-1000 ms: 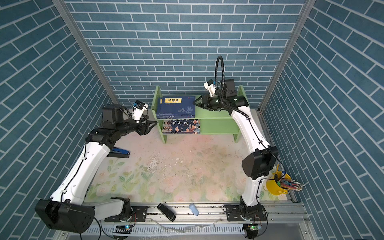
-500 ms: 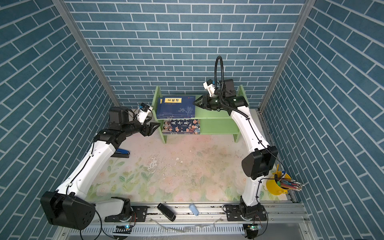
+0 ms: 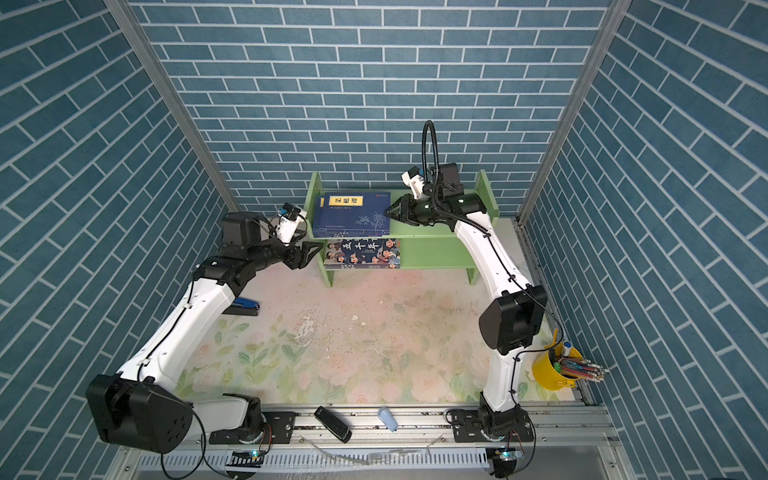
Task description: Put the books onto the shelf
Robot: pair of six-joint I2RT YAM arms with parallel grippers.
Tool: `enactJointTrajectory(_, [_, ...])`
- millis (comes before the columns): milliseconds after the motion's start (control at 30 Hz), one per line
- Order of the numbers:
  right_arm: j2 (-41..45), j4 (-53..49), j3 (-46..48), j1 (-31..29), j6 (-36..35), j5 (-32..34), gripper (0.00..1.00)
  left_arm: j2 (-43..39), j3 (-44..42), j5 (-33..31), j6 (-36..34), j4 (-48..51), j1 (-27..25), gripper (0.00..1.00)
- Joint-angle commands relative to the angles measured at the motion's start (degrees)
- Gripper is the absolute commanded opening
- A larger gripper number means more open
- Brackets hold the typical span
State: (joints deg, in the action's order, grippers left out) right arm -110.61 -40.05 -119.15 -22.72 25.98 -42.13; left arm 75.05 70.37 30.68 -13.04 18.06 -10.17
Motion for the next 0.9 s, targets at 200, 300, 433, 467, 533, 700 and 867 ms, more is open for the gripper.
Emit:
enactJointTrajectory(200, [-0.92, -1.14, -2.81, -0.81, -2.98, 0.18, 0.18, 1.04, -0.14, -2.11, 2.41, -3.56, -0.64, 0.69])
enactJointTrajectory(300, [-1.4, -1.25, -3.69, -1.16, -2.86, 0.08, 0.17, 0.93, -0.14, -2.42, 2.82, -3.91, -0.64, 0.69])
enactJointTrajectory(433, [-2.15, -1.5, -5.15, -1.48, -2.57, -0.16, 0.16, 0.79, -0.23, -2.29, 3.09, -4.0, -0.64, 0.69])
enactJointTrajectory(467, [-2.29, -1.47, -5.36, -1.67, -2.5, -0.22, 0.16, 0.8, -0.29, -2.2, 3.14, -3.98, -0.64, 0.69])
enactJointTrajectory(533, [-2.57, -1.58, -5.83, -1.84, -2.43, -0.27, 0.16, 0.72, -0.32, -2.41, 3.49, -4.17, -0.64, 0.69])
enactJointTrajectory(700, [-3.03, -1.36, -6.62, -1.95, -1.99, -0.07, 0.16, 0.45, 0.27, -3.16, 5.48, -4.22, -0.64, 0.69])
enactJointTrajectory(867, [-3.39, -1.17, -7.73, -2.13, -1.55, -0.17, 0.16, 0.54, 1.47, -3.91, 6.87, -3.83, -0.64, 0.69])
